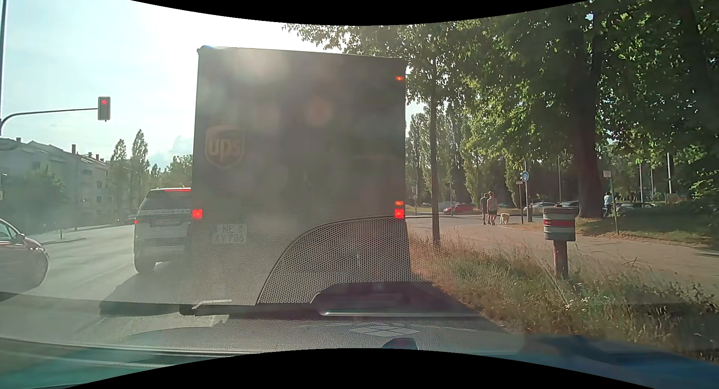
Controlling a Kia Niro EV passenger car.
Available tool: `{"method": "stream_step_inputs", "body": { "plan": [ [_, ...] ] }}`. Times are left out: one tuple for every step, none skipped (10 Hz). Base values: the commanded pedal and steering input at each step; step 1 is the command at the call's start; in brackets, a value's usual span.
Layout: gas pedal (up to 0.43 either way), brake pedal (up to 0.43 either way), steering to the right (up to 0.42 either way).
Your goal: Follow the waypoints while adhering to traffic rules and regulations
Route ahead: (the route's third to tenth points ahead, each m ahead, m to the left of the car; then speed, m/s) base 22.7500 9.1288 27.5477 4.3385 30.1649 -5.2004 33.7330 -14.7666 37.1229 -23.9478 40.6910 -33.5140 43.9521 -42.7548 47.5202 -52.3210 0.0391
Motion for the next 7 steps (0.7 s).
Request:
{"method": "stream_step_inputs", "body": {
  "plan": [
    [0.000, 0.220, -0.157],
    [0.000, 0.220, -0.157],
    [0.000, 0.220, -0.158],
    [0.000, 0.220, -0.158],
    [0.000, 0.220, -0.158],
    [0.000, 0.226, -0.158],
    [0.000, 0.226, -0.158]
  ]
}}
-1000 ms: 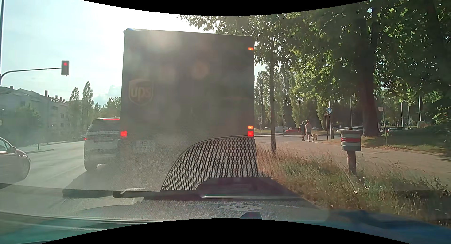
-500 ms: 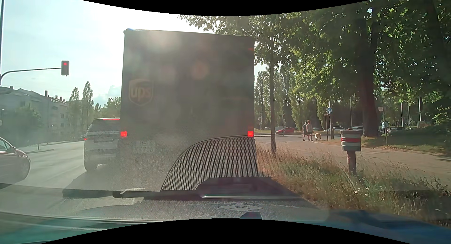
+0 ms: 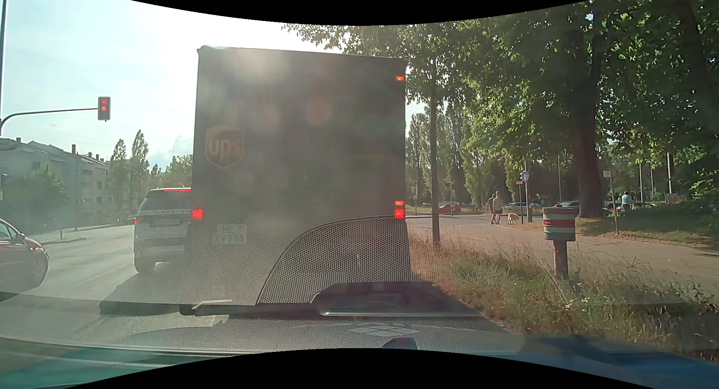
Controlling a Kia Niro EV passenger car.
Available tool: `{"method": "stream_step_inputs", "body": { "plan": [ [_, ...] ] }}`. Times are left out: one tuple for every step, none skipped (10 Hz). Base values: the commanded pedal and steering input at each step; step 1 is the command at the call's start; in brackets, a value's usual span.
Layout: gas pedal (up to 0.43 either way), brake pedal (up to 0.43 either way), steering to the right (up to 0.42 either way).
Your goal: Follow the waypoints while adhering to traffic rules and regulations
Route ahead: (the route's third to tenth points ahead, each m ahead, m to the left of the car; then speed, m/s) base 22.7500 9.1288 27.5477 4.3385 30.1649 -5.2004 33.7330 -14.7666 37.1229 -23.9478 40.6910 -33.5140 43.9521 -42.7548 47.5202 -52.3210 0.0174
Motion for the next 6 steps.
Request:
{"method": "stream_step_inputs", "body": {
  "plan": [
    [0.000, 0.226, -0.158],
    [0.000, 0.226, -0.158],
    [0.000, 0.226, -0.158],
    [0.000, 0.226, -0.158],
    [0.000, 0.226, -0.158],
    [0.000, 0.226, -0.158]
  ]
}}
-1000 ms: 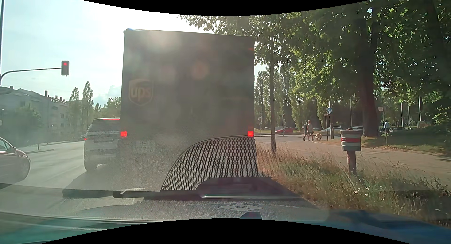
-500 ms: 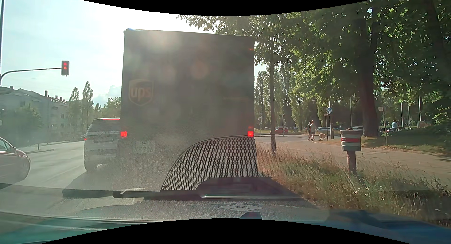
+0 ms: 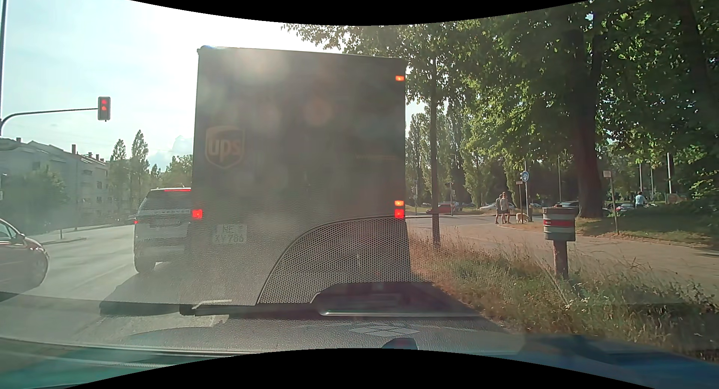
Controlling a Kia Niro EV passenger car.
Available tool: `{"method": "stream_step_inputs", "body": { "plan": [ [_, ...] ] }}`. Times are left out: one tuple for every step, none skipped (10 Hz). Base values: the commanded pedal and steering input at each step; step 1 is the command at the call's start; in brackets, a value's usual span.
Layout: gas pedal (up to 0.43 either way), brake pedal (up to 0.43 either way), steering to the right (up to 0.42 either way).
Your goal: Follow the waypoints while adhering to traffic rules and regulations
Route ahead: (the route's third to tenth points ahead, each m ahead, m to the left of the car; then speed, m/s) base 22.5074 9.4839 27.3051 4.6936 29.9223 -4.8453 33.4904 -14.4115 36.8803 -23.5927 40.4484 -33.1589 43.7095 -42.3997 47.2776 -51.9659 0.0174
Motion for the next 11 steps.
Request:
{"method": "stream_step_inputs", "body": {
  "plan": [
    [0.000, 0.226, -0.158],
    [0.000, 0.226, -0.157],
    [0.000, 0.226, -0.158],
    [0.000, 0.226, -0.158],
    [0.000, 0.226, -0.158],
    [0.000, 0.226, -0.158],
    [0.000, 0.226, -0.158],
    [0.000, 0.226, -0.158],
    [0.000, 0.226, -0.158],
    [0.000, 0.226, -0.158],
    [0.000, 0.226, -0.158]
  ]
}}
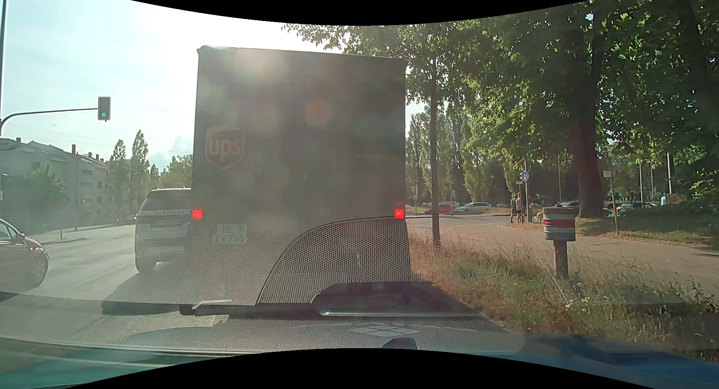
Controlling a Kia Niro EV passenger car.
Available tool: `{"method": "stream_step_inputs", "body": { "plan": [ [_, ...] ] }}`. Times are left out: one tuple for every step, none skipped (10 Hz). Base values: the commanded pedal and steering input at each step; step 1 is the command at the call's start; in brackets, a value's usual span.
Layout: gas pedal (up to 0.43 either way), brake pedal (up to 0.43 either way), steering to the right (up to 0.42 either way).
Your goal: Follow the waypoints while adhering to traffic rules and regulations
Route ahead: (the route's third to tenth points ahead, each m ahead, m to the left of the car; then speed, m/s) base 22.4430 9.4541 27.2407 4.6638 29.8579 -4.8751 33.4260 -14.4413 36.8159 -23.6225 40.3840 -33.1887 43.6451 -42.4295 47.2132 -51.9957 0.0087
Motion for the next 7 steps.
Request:
{"method": "stream_step_inputs", "body": {
  "plan": [
    [0.000, 0.226, -0.158],
    [0.000, 0.226, -0.158],
    [0.000, 0.226, -0.158],
    [0.000, 0.226, -0.157],
    [0.000, 0.232, -0.157],
    [0.000, 0.226, -0.158],
    [0.000, 0.232, -0.158]
  ]
}}
